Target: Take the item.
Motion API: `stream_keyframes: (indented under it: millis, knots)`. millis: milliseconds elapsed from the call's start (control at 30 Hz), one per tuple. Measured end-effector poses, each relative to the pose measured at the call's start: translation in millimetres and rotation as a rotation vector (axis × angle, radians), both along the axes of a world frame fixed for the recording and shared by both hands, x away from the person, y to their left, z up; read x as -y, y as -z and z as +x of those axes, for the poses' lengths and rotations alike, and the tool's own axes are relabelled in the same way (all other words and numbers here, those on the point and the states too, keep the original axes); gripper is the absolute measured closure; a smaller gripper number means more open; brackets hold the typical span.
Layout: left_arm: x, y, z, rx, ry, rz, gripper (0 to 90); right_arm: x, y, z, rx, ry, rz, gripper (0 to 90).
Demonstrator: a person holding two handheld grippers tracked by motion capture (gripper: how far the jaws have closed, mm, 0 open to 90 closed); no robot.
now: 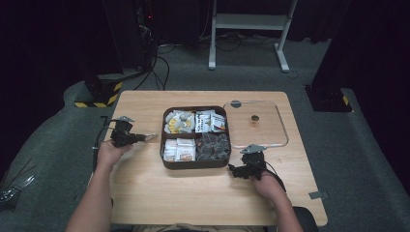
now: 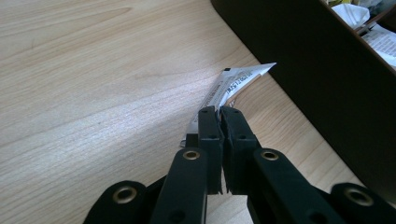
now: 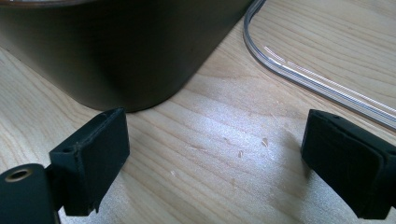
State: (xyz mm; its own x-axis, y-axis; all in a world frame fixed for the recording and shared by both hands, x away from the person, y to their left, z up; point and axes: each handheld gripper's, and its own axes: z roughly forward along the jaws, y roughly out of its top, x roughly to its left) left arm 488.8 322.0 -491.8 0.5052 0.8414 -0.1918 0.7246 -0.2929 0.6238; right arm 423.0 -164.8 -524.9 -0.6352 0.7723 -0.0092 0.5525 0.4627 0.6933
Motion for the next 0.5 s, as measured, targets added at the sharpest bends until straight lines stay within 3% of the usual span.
stream_keyframes:
  millis: [167,500]
  knots:
    - [4.3,3.6,-0.6,-0.003,0.037,0.027,85.9,0.0,0.0,0.0,0.000,0.000,0.000,7.8]
    - [5.2,9.2,0.4,-0.023,0.031,0.019,76.0,0.0,0.0,0.0,0.000,0.000,0.000,7.8]
